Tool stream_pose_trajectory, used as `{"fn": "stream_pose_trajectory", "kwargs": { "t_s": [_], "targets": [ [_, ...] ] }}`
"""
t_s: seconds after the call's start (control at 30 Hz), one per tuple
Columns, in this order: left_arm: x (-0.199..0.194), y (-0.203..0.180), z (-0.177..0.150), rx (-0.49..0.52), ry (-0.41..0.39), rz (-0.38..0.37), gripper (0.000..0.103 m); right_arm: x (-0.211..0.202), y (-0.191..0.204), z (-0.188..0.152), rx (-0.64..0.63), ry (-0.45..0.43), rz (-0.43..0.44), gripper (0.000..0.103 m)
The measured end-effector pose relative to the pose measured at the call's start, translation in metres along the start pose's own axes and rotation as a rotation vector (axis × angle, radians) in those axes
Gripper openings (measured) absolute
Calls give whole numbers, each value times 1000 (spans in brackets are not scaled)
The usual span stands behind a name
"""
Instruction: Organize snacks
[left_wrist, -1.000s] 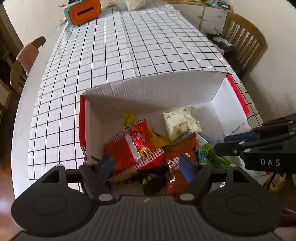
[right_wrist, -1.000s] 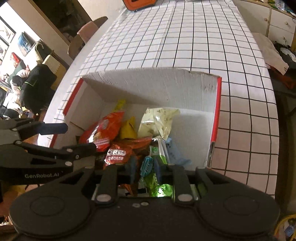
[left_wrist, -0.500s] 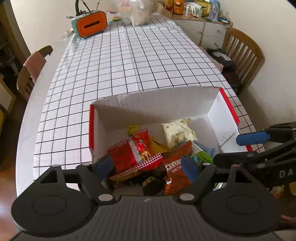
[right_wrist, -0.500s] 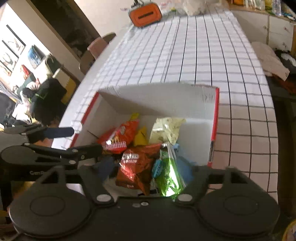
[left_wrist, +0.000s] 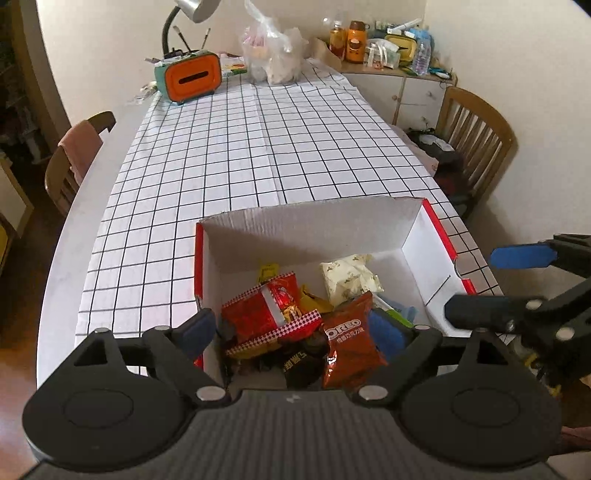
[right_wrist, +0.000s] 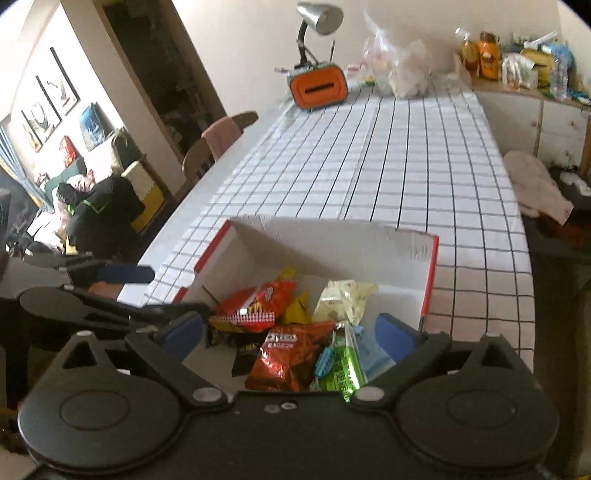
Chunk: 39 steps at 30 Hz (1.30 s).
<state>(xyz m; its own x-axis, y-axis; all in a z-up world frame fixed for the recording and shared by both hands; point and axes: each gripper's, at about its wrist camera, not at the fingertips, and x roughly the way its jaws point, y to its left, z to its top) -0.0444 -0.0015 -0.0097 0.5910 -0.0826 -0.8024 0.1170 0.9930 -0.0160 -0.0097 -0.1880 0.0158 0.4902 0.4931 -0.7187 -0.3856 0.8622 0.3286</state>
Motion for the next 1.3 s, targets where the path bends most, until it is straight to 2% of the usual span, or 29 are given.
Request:
{"fn": "stream_pose_trajectory", "kwargs": {
  "t_s": [0.07,0.17,0.4,0.6,0.77,1.3],
  "targets": [
    [-5,1,-3,-21,-11,-6,92,-5,2,-1,6,-34,-12,102],
    [-14,2,-8,-44,-34,-22,99,-13,4,-2,7,-81,-22,103],
    [-26,-2,-14,-69,-46,-1,100,-26,12,-4,-19,-134,-29,103],
    [-29,-2,-18,-89,-29,22,101,-32,13,-9,10,-149,-45,103],
    [-28,0,-20,-103,-6,3,100,-38,17,-12,7,-171,-54,103],
    [-47,-8,-15,-76,-74,33,100,-39,29,-14,-32,-164,-56,103]
  ]
}}
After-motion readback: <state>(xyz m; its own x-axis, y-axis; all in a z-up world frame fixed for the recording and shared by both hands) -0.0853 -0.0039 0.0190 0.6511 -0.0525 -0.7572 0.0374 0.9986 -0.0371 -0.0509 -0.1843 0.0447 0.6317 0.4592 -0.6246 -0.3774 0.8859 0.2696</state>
